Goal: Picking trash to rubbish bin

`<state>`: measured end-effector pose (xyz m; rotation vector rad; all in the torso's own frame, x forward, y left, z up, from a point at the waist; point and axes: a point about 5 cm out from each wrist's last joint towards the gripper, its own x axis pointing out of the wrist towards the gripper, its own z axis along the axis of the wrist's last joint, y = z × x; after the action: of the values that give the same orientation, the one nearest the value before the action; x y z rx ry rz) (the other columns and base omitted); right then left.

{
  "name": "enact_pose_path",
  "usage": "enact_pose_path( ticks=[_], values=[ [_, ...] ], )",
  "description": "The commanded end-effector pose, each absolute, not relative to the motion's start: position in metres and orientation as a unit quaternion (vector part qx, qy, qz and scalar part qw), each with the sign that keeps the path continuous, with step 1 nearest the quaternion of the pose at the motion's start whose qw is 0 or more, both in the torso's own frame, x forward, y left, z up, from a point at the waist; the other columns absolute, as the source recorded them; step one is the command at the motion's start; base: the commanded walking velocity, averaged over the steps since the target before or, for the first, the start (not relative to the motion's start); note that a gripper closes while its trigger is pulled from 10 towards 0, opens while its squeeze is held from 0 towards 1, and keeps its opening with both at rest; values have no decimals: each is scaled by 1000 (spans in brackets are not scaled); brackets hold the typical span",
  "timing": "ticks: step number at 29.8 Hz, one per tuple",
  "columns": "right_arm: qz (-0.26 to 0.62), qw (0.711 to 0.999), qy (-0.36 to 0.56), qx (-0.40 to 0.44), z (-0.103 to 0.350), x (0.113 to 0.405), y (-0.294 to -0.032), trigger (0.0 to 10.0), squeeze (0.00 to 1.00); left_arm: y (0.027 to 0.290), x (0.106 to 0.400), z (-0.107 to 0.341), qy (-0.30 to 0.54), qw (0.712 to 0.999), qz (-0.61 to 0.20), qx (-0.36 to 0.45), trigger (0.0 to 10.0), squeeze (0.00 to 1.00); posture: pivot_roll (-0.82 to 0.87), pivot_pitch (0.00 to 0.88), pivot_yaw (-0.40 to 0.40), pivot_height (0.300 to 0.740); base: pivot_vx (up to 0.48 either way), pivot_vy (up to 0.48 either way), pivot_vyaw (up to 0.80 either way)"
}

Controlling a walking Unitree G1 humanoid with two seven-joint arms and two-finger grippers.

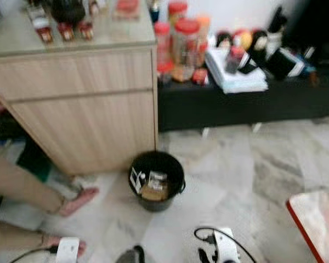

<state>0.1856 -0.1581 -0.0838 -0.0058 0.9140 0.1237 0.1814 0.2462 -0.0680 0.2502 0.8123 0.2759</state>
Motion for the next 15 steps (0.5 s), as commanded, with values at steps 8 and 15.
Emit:
enact_pose_path(
  ticks=[8, 15],
  values=[
    [54, 890, 452, 2, -88, 177, -159, 10000, 0, 248, 160, -78, 427, 885, 132, 126, 10000, 0, 105, 163, -12, 740, -180, 0, 0],
    [52, 891, 451, 2, -88, 178, -159, 10000, 0, 248, 161, -78, 425, 886, 131, 130, 10000, 0, 104, 160, -9, 740, -34, 0, 0]
  ],
)
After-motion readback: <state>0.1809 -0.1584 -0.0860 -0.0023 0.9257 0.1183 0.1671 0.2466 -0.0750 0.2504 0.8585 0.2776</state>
